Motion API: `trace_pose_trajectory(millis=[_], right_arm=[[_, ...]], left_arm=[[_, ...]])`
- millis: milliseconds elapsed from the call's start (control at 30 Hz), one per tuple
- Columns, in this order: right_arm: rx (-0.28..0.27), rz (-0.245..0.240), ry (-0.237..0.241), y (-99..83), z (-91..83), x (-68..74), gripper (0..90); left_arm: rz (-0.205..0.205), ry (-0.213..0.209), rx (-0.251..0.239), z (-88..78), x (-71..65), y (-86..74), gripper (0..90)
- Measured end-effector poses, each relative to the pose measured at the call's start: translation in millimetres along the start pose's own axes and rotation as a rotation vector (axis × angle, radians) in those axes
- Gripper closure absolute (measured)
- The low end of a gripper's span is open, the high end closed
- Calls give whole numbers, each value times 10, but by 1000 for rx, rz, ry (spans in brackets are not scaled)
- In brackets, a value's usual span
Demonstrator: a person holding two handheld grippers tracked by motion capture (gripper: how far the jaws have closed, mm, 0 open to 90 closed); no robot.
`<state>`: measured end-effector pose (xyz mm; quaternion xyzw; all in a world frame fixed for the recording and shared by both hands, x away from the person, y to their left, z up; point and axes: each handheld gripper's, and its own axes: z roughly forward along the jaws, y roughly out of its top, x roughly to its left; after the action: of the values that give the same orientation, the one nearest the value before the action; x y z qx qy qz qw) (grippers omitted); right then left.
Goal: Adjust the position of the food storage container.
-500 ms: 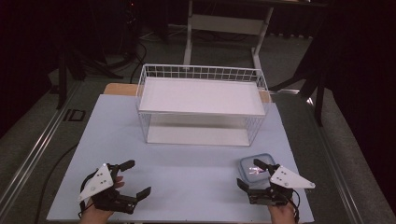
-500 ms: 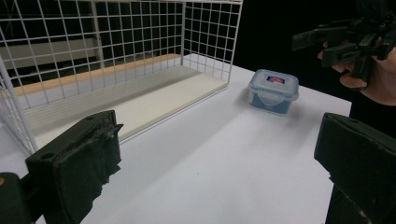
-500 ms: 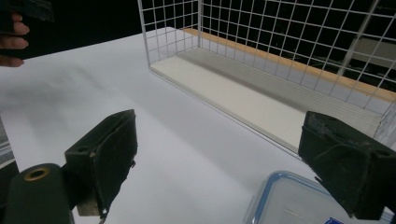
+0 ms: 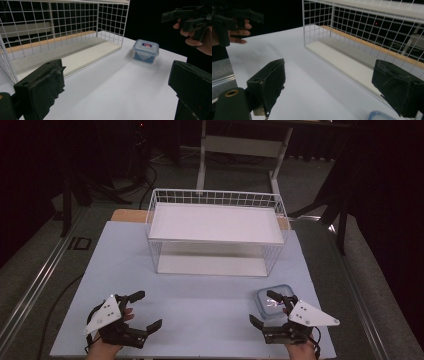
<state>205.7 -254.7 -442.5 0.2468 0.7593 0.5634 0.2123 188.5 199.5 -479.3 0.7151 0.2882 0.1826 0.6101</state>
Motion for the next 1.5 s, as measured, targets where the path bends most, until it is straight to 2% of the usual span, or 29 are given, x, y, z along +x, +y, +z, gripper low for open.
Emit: trace_pose_trajectory(millis=[133, 267, 400, 533, 633, 767, 867, 933, 967, 1067, 1200, 1400, 1500], right_arm=[[1, -23, -8, 115, -26, -9, 116], [-5, -36, -3, 231, -46, -51, 116], [-25, 5, 8, 330, -35, -152, 115], [-16, 13, -34, 386, -4, -246, 115], [-9, 58, -54, 384, 14, -355, 116], [24, 64, -90, 325, 22, -491, 137], [61, 75, -142, 250, 18, -599, 166], [84, 92, -158, 188, 6, -673, 252], [99, 96, -160, 156, -2, -712, 268], [124, 105, -201, 51, -24, -806, 371], [170, 144, -238, -82, -61, -919, 535], [243, 129, -283, -268, -109, -1009, 715], [258, 138, -291, -317, -132, -1030, 755]], left_arm=[[17, 16, -6, -3, 8, 5, 12], [13, 19, -11, -12, 20, 8, 12], [13, 17, -10, -1, 20, 9, 12], [19, 13, -2, 11, 3, 6, 12], [16, 9, -2, 15, -1, 6, 12], [15, 4, 2, 16, 2, 5, 12], [15, 2, 1, 17, 3, 6, 12], [18, 0, 1, 20, 2, 7, 12], [18, -3, 4, 23, -1, 6, 12], [27, -9, 13, 38, -13, 1, 12], [27, -12, 14, 53, -17, 3, 12], [28, -18, 23, 67, -19, -3, 12], [30, -20, 24, 75, -22, -4, 12]])
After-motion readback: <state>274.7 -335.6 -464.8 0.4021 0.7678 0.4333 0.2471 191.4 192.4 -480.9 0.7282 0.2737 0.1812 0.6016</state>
